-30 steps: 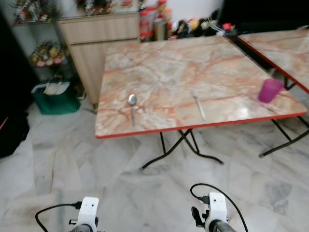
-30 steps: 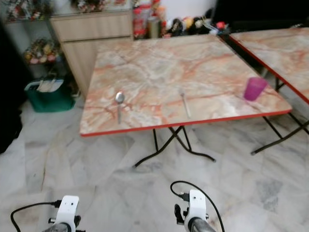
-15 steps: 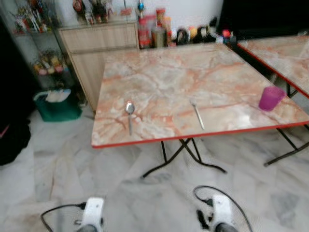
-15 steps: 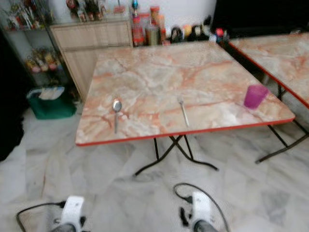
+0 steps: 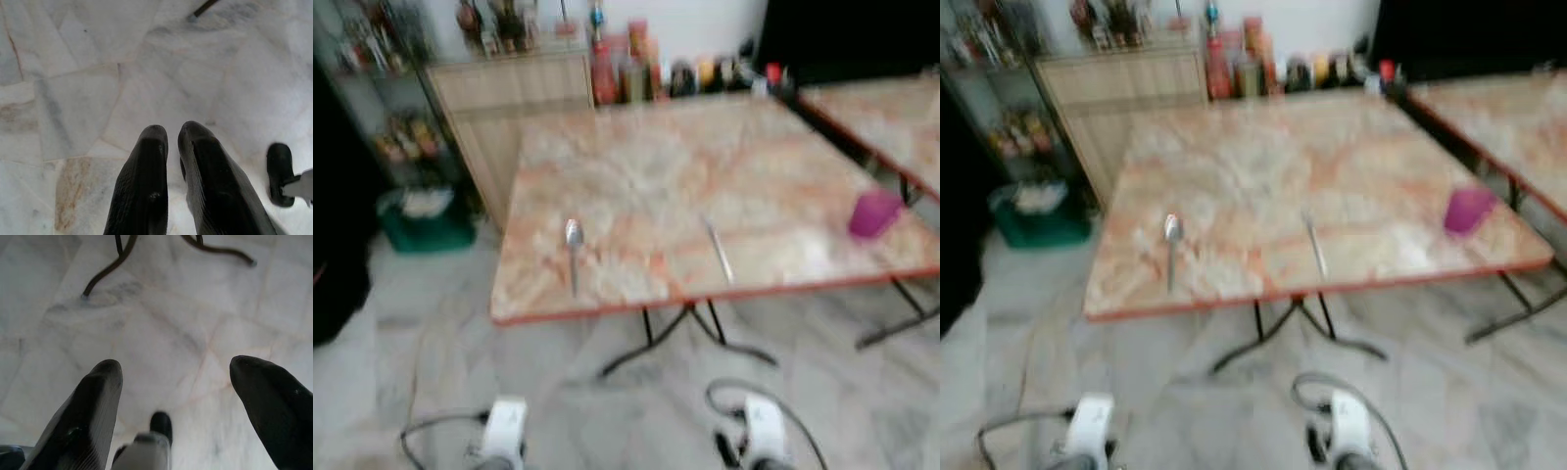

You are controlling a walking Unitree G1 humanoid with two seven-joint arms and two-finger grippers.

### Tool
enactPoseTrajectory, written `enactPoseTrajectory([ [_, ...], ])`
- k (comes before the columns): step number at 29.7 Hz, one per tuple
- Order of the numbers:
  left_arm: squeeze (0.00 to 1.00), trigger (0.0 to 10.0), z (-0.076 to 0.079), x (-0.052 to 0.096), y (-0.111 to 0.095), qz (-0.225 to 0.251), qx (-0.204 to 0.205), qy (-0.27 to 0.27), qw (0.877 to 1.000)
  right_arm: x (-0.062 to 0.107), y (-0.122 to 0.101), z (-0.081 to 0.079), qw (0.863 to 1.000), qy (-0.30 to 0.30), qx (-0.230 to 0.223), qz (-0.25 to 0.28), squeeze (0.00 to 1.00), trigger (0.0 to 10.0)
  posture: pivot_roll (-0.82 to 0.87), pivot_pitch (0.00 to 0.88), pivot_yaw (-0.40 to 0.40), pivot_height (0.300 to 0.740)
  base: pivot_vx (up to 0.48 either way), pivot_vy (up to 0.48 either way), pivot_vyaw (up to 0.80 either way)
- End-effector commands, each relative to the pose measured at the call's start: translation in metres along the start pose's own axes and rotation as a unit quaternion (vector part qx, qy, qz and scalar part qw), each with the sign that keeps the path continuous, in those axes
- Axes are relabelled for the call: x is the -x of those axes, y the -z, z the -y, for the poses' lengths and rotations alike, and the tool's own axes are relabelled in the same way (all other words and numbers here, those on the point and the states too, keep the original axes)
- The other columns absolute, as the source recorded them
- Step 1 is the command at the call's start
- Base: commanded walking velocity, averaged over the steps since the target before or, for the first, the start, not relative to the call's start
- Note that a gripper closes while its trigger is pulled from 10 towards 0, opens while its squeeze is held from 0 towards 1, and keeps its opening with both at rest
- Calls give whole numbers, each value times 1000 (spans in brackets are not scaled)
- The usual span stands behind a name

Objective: Setting the table

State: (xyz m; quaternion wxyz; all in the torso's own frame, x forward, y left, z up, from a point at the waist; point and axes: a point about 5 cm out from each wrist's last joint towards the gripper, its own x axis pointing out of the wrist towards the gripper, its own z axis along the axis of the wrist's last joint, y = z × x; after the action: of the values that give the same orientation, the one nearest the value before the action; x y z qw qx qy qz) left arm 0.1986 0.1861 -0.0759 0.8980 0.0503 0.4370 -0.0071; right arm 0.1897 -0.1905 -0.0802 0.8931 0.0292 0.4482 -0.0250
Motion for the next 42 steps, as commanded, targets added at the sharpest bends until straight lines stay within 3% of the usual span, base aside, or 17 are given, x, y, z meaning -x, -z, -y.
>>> enactPoseTrajectory([
  [1,0,10000,-14,1,1,-4,-13,-17,1000,-3,-8,-16,1000,-20,2,10,0,10000,-37,0,20,740,330,0,0],
  [8,0,10000,-15,1,0,-3,-11,-19,1000,-2,-8,-16,999,-28,11,12,0,10000,-33,0,11,740,93,0,0],
  [14,0,10000,-16,2,4,-7,-7,-22,1000,-2,-24,-19,993,-59,71,69,0,10000,-44,0,12,740,0,0,0],
  [15,0,10000,-17,2,5,-9,-7,-22,1000,-1,-28,-19,989,-66,98,86,0,10000,-46,0,11,740,0,0,0],
  [21,0,10000,-16,2,5,-9,-7,-23,1000,2,-32,-18,982,-84,120,119,0,10000,-51,0,11,740,0,0,0],
  [26,0,10000,-15,2,5,-7,-6,-21,1000,12,-46,-18,961,-95,162,206,0,10000,-61,0,15,740,0,0,0],
  [30,0,10000,-15,2,5,-8,-8,-19,1000,17,-56,-21,951,-100,160,245,0,10000,-67,0,19,740,0,0,0],
  [32,0,10000,-14,2,5,-9,-9,-18,1000,25,-71,-25,938,-107,162,288,0,10000,-68,0,20,740,0,0,0],
  [42,0,10000,-15,2,5,-6,-7,-20,1000,42,-107,-38,910,-118,166,361,0,10000,-62,0,23,740,0,0,0],
])
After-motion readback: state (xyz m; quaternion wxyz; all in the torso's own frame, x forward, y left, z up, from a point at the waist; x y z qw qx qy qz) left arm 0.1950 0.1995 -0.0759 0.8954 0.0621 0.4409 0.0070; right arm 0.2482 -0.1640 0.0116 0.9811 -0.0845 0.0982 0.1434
